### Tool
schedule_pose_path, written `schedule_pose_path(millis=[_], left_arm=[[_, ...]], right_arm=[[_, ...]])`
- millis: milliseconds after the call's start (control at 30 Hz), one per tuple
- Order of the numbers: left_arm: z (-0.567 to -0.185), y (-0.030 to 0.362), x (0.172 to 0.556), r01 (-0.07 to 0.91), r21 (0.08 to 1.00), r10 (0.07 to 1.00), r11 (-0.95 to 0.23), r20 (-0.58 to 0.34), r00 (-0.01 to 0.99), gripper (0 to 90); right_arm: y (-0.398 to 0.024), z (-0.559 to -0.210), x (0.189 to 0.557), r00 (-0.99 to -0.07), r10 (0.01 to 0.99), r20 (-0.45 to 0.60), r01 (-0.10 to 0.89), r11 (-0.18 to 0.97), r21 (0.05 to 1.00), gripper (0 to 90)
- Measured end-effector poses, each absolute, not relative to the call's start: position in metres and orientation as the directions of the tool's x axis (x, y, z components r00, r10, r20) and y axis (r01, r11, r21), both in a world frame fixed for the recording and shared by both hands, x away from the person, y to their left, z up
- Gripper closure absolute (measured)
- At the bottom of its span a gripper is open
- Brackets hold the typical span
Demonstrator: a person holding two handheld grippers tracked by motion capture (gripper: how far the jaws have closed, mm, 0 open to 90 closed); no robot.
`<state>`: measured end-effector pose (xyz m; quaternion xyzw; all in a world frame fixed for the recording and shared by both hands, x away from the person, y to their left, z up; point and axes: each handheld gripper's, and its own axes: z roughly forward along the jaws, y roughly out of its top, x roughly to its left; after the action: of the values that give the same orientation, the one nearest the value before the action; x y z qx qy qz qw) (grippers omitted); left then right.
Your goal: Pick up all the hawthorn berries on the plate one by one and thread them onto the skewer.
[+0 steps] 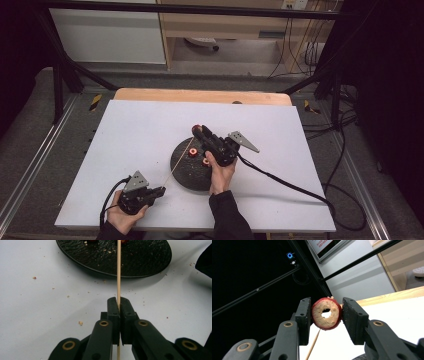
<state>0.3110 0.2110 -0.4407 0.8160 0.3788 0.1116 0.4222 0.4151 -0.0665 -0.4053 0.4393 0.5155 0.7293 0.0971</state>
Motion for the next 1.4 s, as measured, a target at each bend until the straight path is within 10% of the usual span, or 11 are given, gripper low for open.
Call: schedule_pose_path(millis=[1400], left_arm=[[-0.437,0.188,0.300,0.563,0.792,0.754,-0.237,-0.215,0.620,88.2]], right_arm=[[-0.059,-0.414,0.406,-0.603,0.573,0.554,0.315,-0.468,0.826,61.5]])
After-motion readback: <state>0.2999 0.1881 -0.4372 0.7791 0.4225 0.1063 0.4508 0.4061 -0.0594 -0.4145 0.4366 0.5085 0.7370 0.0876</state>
